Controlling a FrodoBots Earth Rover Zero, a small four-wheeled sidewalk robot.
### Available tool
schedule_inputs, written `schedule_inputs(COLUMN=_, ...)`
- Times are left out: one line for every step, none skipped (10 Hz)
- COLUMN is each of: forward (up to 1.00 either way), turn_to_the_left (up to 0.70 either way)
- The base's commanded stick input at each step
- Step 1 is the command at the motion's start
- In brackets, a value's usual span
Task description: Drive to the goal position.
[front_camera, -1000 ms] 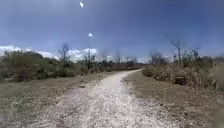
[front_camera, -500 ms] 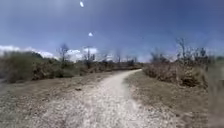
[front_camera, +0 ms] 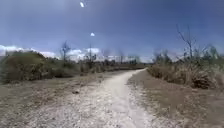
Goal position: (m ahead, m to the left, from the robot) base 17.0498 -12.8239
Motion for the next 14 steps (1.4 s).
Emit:
schedule_inputs(forward=0.70, turn_to_the_left=0.00)
schedule_inputs(forward=0.70, turn_to_the_left=0.00)
schedule_inputs(forward=0.70, turn_to_the_left=0.00)
schedule_inputs(forward=0.70, turn_to_the_left=0.00)
schedule_inputs(forward=0.70, turn_to_the_left=0.00)
schedule_inputs(forward=0.70, turn_to_the_left=0.00)
schedule_inputs(forward=0.70, turn_to_the_left=0.00)
schedule_inputs(forward=0.70, turn_to_the_left=-0.18)
schedule_inputs(forward=0.70, turn_to_the_left=-0.35)
schedule_inputs(forward=0.70, turn_to_the_left=-0.03)
schedule_inputs(forward=0.70, turn_to_the_left=0.00)
schedule_inputs(forward=0.70, turn_to_the_left=0.00)
schedule_inputs(forward=0.70, turn_to_the_left=0.00)
schedule_inputs(forward=0.70, turn_to_the_left=0.00)
